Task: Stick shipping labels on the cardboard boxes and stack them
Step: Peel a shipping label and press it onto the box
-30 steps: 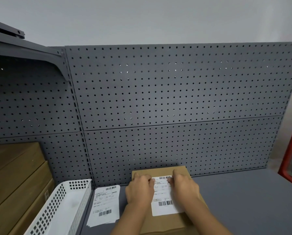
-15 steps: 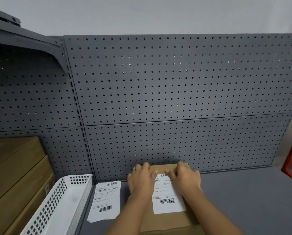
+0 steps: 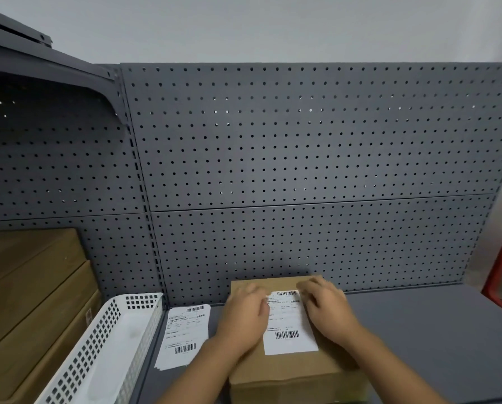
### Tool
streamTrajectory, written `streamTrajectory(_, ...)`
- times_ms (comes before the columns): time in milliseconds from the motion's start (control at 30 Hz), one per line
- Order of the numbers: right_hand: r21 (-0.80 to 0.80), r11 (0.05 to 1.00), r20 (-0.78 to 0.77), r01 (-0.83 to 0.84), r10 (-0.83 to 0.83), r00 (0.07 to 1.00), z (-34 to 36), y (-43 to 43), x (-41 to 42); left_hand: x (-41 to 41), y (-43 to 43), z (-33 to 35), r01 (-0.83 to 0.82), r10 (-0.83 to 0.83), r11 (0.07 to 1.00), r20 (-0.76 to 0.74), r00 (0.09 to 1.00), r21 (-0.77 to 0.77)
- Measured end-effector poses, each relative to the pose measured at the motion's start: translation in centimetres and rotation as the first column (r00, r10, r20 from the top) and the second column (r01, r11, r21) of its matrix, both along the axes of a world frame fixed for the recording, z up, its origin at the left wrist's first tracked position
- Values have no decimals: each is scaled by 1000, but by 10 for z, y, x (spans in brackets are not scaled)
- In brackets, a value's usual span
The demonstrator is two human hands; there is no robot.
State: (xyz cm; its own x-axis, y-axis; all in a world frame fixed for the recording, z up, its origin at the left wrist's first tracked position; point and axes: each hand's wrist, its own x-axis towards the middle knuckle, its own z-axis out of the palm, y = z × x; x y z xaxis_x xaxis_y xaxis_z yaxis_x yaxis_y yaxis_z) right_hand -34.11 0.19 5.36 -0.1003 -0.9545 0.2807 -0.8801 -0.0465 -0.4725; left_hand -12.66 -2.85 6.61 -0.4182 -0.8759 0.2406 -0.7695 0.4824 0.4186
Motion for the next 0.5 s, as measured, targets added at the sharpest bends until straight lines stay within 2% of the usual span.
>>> streamTrajectory(133,86,981,-131,-176,187,974,-4,17,8,-1,19,-8,147,-145,989,173,974,3)
streamTrajectory(200,161,969,-221,-187,220,950,-7,21,8,1,21,-17,165,-163,986,235,958,12)
streamTrajectory(267,190,965,-272,-181,229,935,-12,22,7,3,20,-23,169,-172,985,225,959,36)
streamTrajectory(500,80,973,-395,-215,229,890,-10,17,20,-9,21,-14,141,-136,990,325,936,9)
